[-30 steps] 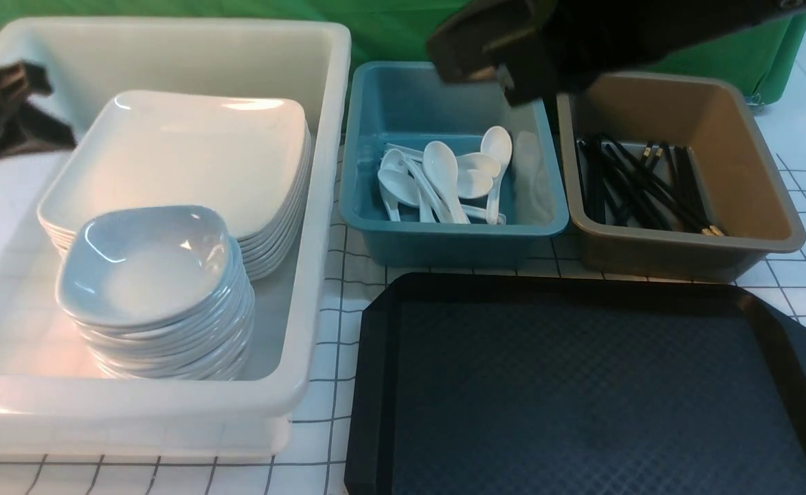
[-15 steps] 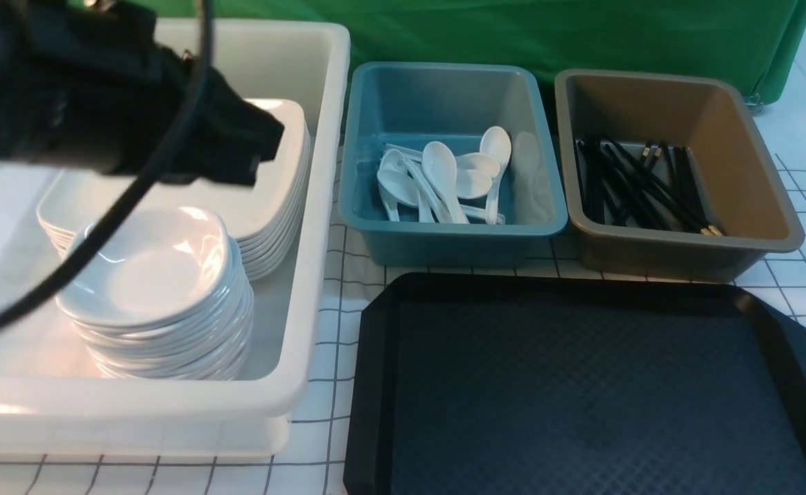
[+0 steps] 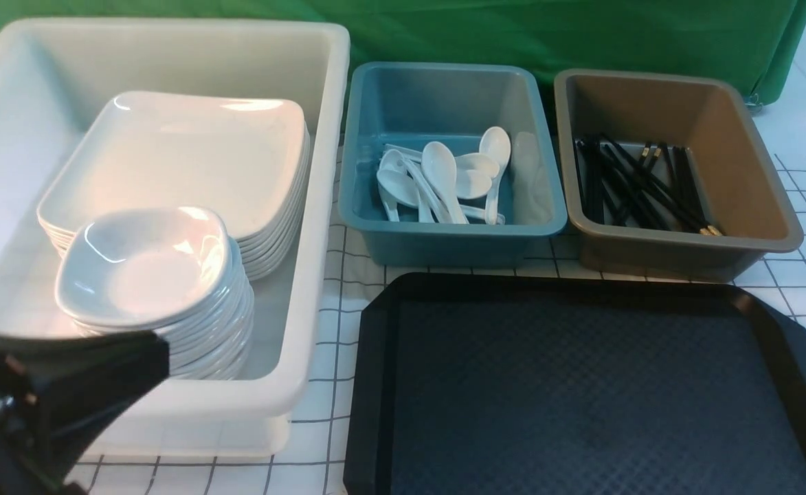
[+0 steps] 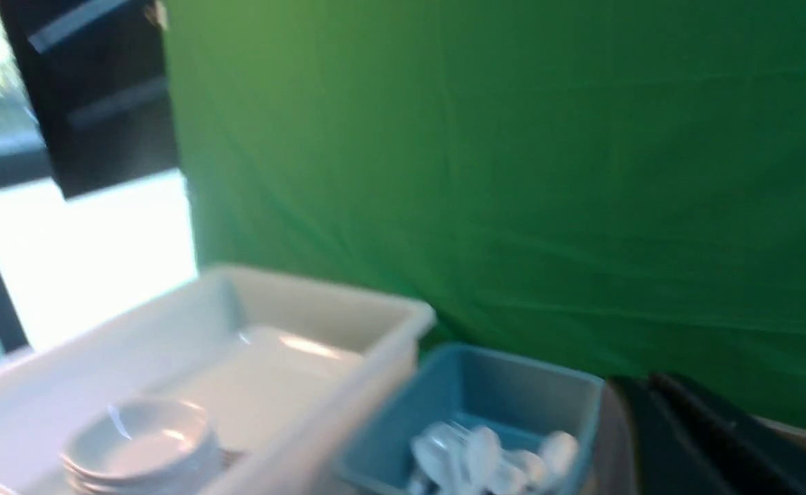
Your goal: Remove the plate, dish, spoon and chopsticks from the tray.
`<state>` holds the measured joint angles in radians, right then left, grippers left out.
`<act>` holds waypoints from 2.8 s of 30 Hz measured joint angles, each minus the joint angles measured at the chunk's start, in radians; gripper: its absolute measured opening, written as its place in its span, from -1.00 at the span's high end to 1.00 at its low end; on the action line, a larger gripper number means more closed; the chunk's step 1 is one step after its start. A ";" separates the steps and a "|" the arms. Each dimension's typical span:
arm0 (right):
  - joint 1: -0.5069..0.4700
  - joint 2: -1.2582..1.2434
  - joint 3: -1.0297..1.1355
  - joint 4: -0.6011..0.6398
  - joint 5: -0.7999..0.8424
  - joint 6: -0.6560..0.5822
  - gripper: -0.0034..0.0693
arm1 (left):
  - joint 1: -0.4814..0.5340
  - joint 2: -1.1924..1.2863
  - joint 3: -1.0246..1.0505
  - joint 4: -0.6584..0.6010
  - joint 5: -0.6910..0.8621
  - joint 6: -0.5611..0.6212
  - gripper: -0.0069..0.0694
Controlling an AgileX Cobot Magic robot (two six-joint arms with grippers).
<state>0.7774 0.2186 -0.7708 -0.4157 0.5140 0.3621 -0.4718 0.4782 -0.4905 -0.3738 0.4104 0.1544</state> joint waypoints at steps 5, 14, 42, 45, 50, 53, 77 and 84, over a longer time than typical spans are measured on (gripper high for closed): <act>0.000 -0.132 0.226 0.001 -0.236 0.037 0.82 | 0.000 -0.063 0.113 -0.025 -0.190 -0.012 0.83; 0.000 -0.148 0.320 0.001 -0.363 0.048 0.76 | 0.000 -0.062 0.143 -0.027 -0.287 -0.023 0.83; 0.000 -0.148 0.320 0.001 -0.370 0.054 0.59 | 0.011 -0.073 0.150 0.171 -0.282 -0.037 0.82; 0.000 -0.148 0.320 0.001 -0.370 0.054 0.57 | 0.088 -0.107 0.188 0.234 -0.276 -0.112 0.82; 0.000 -0.148 0.320 0.001 -0.370 0.054 0.54 | 0.319 -0.255 0.323 0.242 -0.302 -0.127 0.82; 0.000 -0.148 0.320 0.001 -0.370 0.054 0.50 | 0.408 -0.353 0.418 0.273 -0.313 -0.121 0.82; 0.000 -0.148 0.320 0.001 -0.370 0.054 0.36 | 0.420 -0.444 0.496 0.346 -0.191 -0.087 0.82; 0.000 -0.148 0.320 0.001 -0.370 0.054 0.33 | 0.420 -0.444 0.496 0.346 -0.191 -0.087 0.82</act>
<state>0.7774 0.0702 -0.4508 -0.4147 0.1437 0.4156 -0.0522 0.0337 0.0059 -0.0282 0.2189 0.0678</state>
